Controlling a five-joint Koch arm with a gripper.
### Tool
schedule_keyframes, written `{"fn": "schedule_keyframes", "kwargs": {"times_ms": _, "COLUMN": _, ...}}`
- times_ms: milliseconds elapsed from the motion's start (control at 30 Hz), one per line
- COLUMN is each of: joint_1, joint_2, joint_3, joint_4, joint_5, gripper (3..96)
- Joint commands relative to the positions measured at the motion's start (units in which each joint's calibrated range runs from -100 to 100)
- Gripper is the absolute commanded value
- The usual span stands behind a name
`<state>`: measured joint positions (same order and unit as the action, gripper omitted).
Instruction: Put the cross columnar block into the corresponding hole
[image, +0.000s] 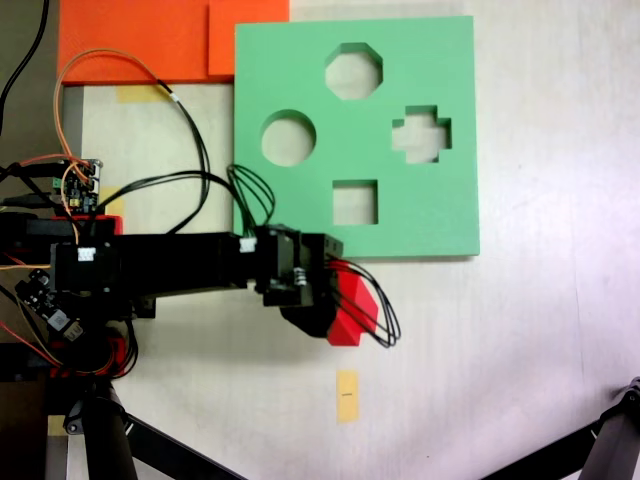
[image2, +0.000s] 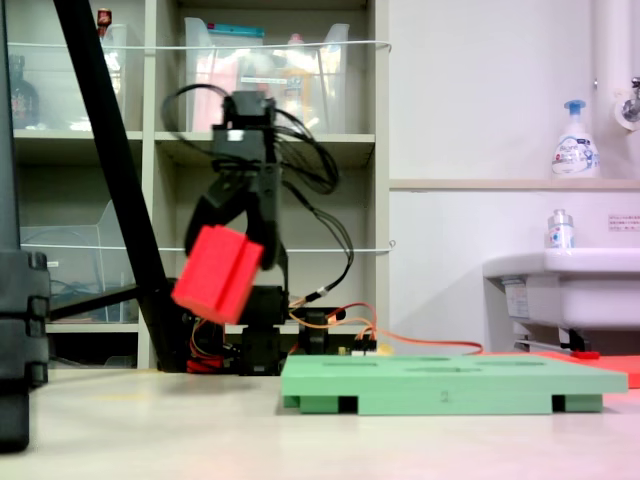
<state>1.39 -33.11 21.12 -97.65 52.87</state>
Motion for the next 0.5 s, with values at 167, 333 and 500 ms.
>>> {"fn": "schedule_keyframes", "kwargs": {"times_ms": 167, "joint_1": 7.7, "joint_2": 1.0, "joint_3": 2.4, "joint_4": -2.3, "joint_5": 6.9, "gripper": 35.9}}
{"fn": "schedule_keyframes", "kwargs": {"times_ms": 333, "joint_1": 10.5, "joint_2": 9.4, "joint_3": 5.9, "joint_4": 6.2, "joint_5": 9.2, "gripper": 36.0}}
{"fn": "schedule_keyframes", "kwargs": {"times_ms": 500, "joint_1": 12.2, "joint_2": 19.6, "joint_3": 14.5, "joint_4": 10.9, "joint_5": 10.9, "gripper": 36.0}}
